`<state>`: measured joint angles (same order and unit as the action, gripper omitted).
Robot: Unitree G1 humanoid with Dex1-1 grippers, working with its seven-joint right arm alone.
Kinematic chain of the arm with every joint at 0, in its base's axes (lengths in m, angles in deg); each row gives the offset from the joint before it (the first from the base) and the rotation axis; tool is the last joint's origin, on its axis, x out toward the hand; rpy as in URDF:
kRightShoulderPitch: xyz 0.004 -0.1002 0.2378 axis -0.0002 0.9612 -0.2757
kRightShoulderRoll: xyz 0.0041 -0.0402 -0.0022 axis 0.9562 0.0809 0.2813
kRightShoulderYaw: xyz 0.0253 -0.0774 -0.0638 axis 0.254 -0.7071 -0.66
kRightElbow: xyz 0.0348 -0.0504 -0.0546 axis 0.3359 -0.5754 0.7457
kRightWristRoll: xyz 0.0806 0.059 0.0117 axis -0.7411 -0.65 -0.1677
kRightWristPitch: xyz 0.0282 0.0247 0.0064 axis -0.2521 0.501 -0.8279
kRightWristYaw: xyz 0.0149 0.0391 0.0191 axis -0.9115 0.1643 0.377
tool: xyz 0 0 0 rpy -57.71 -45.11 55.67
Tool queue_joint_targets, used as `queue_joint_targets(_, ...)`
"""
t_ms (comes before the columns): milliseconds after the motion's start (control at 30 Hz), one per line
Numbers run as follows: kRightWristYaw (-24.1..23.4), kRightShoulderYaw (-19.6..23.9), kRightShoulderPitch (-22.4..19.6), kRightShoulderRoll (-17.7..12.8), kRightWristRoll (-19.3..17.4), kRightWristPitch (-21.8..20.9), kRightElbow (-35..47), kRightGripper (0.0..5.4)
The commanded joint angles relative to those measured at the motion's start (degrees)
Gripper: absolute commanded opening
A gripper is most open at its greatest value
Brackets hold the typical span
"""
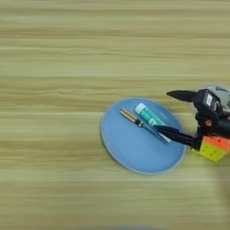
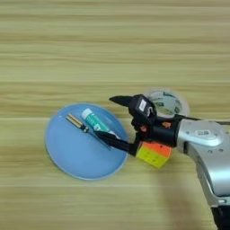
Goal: Move the objects on the table
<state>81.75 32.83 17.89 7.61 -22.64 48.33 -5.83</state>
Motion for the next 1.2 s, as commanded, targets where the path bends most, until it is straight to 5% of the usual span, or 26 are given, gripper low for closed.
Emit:
queue_joint_targets(33,-2.88,-1.4,-0.39,-2.02,1.25,3.53,3.79,5.39)
queue_joint_targets(767,-11.24,-6.43,-3.84,1.75,7.5,8.71,-3.41,5.39)
queue_joint_targets(1200,-10.91,-7.84,-4.0,1.83,8.79,8.82,-4.81,3.91)
